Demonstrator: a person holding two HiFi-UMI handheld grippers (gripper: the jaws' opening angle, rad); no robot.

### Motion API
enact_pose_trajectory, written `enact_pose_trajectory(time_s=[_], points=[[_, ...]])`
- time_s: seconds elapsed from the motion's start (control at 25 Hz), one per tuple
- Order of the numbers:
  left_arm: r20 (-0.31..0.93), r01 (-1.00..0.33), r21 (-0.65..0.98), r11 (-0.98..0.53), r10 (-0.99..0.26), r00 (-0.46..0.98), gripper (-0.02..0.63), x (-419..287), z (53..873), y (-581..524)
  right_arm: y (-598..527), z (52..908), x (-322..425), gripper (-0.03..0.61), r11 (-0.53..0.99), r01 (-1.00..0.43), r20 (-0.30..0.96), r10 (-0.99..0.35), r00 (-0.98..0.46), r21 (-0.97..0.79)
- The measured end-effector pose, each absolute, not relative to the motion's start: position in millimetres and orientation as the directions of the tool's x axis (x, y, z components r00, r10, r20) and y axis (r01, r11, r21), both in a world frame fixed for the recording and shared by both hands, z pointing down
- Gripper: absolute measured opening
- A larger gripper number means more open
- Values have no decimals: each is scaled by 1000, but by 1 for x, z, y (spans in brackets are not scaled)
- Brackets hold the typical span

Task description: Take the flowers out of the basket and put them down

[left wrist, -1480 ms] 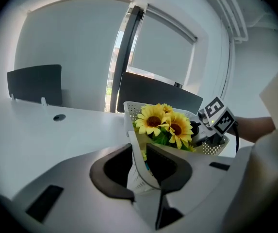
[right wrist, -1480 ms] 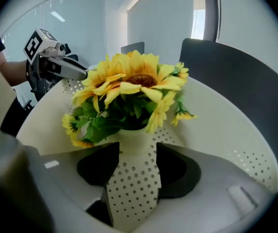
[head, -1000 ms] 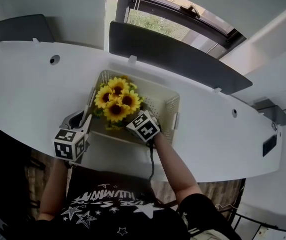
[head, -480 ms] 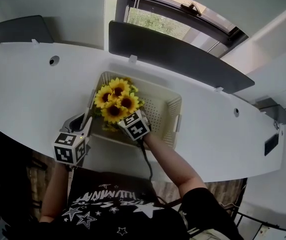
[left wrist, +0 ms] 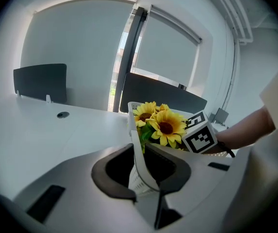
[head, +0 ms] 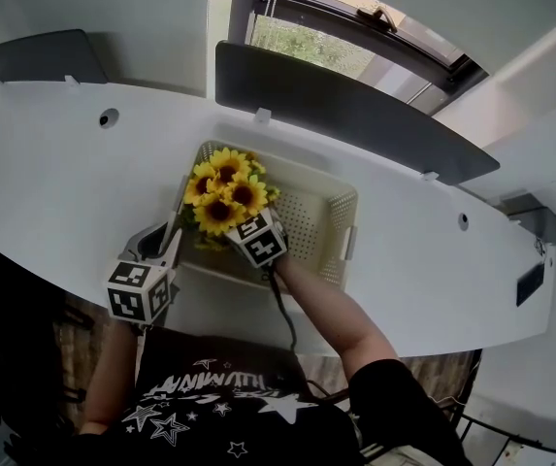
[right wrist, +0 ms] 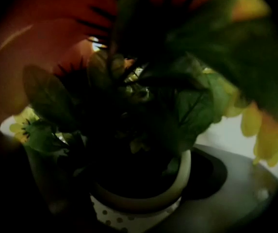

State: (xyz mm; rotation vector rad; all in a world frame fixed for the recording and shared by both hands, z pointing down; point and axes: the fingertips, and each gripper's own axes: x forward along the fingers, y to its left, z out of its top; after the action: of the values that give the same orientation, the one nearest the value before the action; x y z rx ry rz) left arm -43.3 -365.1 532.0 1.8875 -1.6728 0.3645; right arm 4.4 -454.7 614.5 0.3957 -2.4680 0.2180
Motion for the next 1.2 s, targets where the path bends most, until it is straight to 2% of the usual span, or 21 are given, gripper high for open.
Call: enact_pose_trajectory(time_s=[0.64, 1.2], points=[[558, -970, 243, -31, -813, 166, 74, -47, 533, -363, -460, 570, 16, 554, 942, -329, 511, -249, -823, -72], [536, -979, 203, 0, -837, 112, 72, -50, 532, -362, -460, 491, 23, 554, 974, -227, 478, -201, -855, 5]])
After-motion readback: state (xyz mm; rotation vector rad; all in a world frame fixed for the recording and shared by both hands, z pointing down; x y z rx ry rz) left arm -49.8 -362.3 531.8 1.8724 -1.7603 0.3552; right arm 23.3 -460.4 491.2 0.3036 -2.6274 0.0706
